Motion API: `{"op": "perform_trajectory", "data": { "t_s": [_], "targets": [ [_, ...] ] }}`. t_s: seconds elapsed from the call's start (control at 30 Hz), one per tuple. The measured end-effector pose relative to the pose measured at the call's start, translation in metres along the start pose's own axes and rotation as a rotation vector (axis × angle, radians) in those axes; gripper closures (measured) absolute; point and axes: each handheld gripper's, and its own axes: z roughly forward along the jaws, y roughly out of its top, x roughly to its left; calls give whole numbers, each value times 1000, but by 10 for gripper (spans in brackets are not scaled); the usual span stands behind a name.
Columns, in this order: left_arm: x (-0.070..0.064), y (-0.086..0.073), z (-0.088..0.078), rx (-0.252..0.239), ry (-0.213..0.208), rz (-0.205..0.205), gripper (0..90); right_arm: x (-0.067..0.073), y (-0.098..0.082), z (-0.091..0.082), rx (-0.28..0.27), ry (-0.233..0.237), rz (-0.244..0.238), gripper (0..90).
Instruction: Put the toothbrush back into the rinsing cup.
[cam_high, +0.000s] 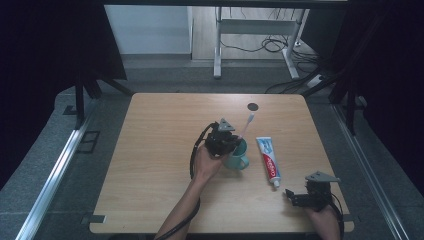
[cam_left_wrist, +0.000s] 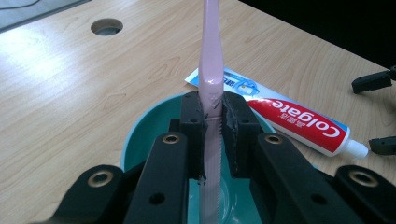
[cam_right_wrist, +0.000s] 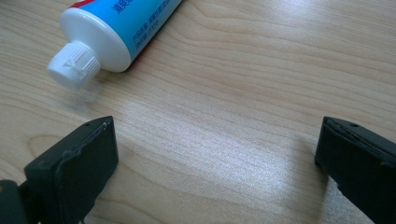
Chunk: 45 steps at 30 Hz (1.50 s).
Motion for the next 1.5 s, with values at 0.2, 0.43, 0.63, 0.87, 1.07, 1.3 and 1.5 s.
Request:
{"op": "perform_trajectory", "data": {
  "t_s": [0.2,0.43,0.63,0.87,1.07,1.3,1.5],
  "targets": [
    [-1,-2,3,11,2,-3,793,0,0,0,1,1,2,0],
    [-3,-3,7,33,11,4,792,0,0,0,1,1,2,0],
    [-3,-5,11,61,18,12,791,0,0,0,1,1,1,0],
    [-2,-5,14,91,24,-7,784,0,0,0,2,2,0,0],
    [-1,-6,15,107,24,-28,778,0,0,0,1,2,0,0],
    [-1,-8,17,104,18,-40,738,0,0,0,2,2,0,0],
    [-1,-6,15,98,23,-32,670,0,0,0,1,2,0,0]
  ]
}}
